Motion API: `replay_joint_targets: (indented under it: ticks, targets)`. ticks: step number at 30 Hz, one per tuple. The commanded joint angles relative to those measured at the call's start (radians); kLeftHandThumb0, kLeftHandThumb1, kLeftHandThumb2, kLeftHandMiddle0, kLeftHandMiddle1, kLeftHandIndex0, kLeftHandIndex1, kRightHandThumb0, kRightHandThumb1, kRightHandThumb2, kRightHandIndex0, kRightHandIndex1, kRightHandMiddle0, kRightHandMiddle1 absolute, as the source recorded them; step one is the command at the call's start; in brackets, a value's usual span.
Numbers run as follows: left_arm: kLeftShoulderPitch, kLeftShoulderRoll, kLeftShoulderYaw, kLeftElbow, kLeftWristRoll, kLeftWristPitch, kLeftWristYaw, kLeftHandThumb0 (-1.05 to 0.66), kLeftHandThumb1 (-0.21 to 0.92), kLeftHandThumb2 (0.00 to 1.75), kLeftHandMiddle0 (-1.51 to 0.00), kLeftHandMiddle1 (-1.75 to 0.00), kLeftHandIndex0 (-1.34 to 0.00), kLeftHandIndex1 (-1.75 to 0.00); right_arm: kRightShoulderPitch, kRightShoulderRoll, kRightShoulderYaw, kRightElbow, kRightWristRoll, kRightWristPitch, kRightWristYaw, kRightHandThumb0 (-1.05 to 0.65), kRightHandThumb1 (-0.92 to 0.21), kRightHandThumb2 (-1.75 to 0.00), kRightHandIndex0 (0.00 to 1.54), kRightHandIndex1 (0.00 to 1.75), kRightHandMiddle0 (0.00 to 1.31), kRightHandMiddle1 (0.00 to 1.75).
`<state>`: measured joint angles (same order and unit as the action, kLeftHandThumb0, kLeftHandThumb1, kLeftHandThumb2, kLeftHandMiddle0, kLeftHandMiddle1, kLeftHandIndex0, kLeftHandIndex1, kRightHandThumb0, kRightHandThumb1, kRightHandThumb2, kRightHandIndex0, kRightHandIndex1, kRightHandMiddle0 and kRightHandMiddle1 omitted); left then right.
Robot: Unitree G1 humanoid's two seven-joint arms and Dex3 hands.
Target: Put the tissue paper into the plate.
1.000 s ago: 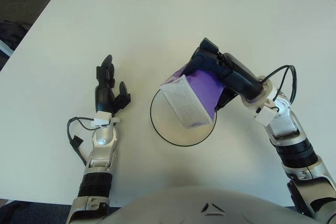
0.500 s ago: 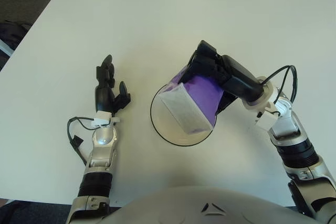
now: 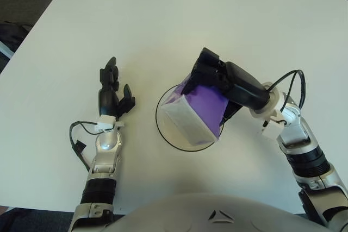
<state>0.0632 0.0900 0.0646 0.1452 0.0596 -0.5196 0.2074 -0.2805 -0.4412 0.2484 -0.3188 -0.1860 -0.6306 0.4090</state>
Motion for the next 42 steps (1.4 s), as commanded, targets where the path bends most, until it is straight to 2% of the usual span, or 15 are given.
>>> replay_joint_targets:
  ticks: [1,2,3,4,6,9,18,31,42]
  targets:
    - [0.16,-0.018,-0.021,0.239,0.033,-0.004,-0.021,-0.76,0.92,0.84,-0.2,0.0,0.0,-0.46,-0.078,-0.098,-0.009,0.018,-0.06,-0.094,0.072,-0.66,-0.85,-0.75,0.14,1.02,0.08,1.07]
    - [0.16,-0.018,-0.022,0.239,0.032,-0.006,-0.022,-0.76,0.92,0.86,-0.19,0.0,0.0,-0.46,-0.084,-0.114,-0.013,0.029,-0.07,-0.114,0.079,-0.72,-0.88,-0.77,0.09,0.73,0.05,0.78]
    - [0.16,-0.016,-0.023,0.243,0.036,-0.013,-0.021,-0.77,0.92,0.86,-0.19,0.0,0.0,-0.46,-0.081,-0.128,-0.023,0.039,-0.091,-0.137,0.075,-0.74,-0.89,-0.77,0.07,0.63,0.04,0.68]
    - [0.159,-0.015,-0.024,0.246,0.038,-0.017,-0.021,-0.78,0.92,0.88,-0.18,0.0,0.0,-0.46,-0.079,-0.137,-0.03,0.047,-0.106,-0.153,0.071,-0.81,-0.9,-0.81,0.04,0.38,0.02,0.4]
    - [0.158,-0.011,-0.024,0.254,0.046,-0.025,-0.016,-0.78,0.92,0.89,-0.17,0.0,0.0,-0.46,-0.077,-0.133,-0.041,0.033,-0.157,-0.15,0.054,-0.87,-0.91,-0.83,0.02,0.23,0.01,0.22]
    - [0.156,-0.006,-0.026,0.261,0.056,-0.03,-0.011,-0.78,0.92,0.9,-0.17,0.0,0.0,-0.46,-0.07,-0.127,-0.058,0.03,-0.204,-0.149,0.026,-0.94,-0.92,-0.85,0.01,0.08,0.0,0.07]
    - [0.148,0.0,-0.029,0.288,0.063,-0.043,0.001,-0.78,0.92,0.89,-0.15,0.0,0.0,-0.45,-0.07,-0.109,-0.062,0.046,-0.237,-0.155,-0.011,-1.04,-0.92,-0.89,0.0,0.0,0.0,0.0]
    - [0.13,0.008,-0.025,0.355,0.061,-0.076,0.017,-0.78,0.92,0.87,-0.14,0.0,0.0,-0.45,-0.06,-0.112,-0.052,0.045,-0.206,-0.101,0.011,-1.05,-0.92,-0.98,0.0,0.0,0.0,0.0]
    - [0.126,0.011,-0.025,0.37,0.047,-0.072,0.007,-0.77,0.92,0.85,-0.15,-0.01,0.0,-0.49,-0.069,-0.119,-0.045,0.047,-0.174,-0.062,0.035,-1.05,-0.92,-0.94,0.0,0.0,0.0,0.0]
